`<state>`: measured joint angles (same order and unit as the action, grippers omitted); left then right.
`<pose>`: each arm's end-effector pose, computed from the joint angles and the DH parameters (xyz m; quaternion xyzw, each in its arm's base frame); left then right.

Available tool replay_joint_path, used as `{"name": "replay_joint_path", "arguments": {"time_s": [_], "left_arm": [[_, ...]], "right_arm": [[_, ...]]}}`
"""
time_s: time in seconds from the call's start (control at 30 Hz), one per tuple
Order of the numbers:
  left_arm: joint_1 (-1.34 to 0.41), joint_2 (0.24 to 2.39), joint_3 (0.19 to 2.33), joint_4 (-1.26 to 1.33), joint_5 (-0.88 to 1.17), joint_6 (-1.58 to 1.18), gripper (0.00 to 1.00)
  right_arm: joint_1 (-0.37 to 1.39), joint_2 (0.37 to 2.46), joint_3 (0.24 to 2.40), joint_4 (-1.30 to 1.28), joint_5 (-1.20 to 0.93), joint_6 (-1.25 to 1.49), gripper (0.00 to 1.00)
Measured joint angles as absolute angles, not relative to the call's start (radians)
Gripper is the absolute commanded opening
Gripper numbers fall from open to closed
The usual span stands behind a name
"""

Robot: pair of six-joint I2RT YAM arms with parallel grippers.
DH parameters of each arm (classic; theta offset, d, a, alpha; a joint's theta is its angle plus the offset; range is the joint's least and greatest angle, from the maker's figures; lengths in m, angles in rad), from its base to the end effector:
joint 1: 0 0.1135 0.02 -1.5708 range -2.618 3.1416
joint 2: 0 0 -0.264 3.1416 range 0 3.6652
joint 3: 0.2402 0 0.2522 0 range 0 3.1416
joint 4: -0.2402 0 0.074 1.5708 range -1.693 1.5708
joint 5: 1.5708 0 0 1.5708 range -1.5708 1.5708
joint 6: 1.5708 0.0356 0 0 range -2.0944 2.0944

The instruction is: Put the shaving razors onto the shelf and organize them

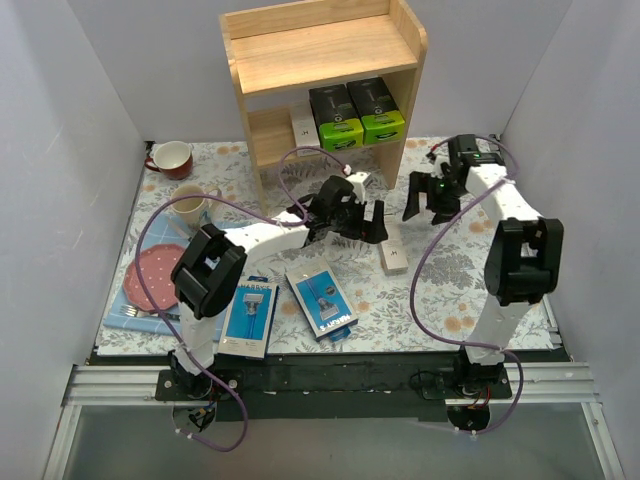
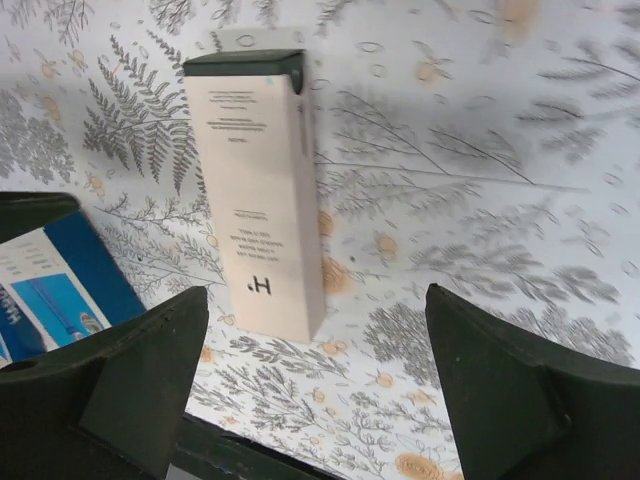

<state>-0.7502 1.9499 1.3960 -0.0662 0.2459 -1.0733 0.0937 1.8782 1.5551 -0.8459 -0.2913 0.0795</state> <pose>0.3203 -0.3104 0.2179 -0.0865 0.8800 -0.4259 0.1919 0.3908 0.0470 0.2447 -0.0358 0.9693 0.1588 0.1844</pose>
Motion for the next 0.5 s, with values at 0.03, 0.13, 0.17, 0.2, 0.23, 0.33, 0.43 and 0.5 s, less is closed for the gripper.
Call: {"name": "replay_joint_path", "arguments": {"time_s": [0.03,0.13,0.17,0.2,0.23,0.33,0.43,0.5], "left_arm": [[-0.766,1.971,1.422,-0.078,0.218,-1.076,0.98],[-0.812,2.045,1.504,-0.115,0.107,-1.09,0.98],[-0.824,2.066,1.528,-0.131,0.068,-1.097,0.98],[-0.841,2.096,1.562,-0.152,0.014,-1.108,0.98],[-0.855,2.119,1.585,-0.163,-0.03,-1.117,0.98],[-0.9,2.161,1.633,-0.208,-0.125,-1.148,0.98],[-0.941,2.189,1.673,-0.237,-0.186,-1.171,0.98],[-0.966,2.202,1.696,-0.251,-0.22,-1.187,0.98]], "right_arm": [[0.073,1.851,1.539,-0.842,-0.297,0.083,0.96],[-0.009,1.785,1.48,-0.813,-0.313,0.101,0.96],[-0.032,1.774,1.464,-0.805,-0.318,0.107,0.96],[-0.056,1.768,1.446,-0.794,-0.324,0.118,0.96],[-0.073,1.766,1.431,-0.785,-0.327,0.126,0.96],[-0.102,1.765,1.394,-0.773,-0.343,0.136,0.96],[-0.127,1.759,1.38,-0.764,-0.355,0.136,0.96],[-0.148,1.749,1.373,-0.756,-0.371,0.138,0.96]]}}
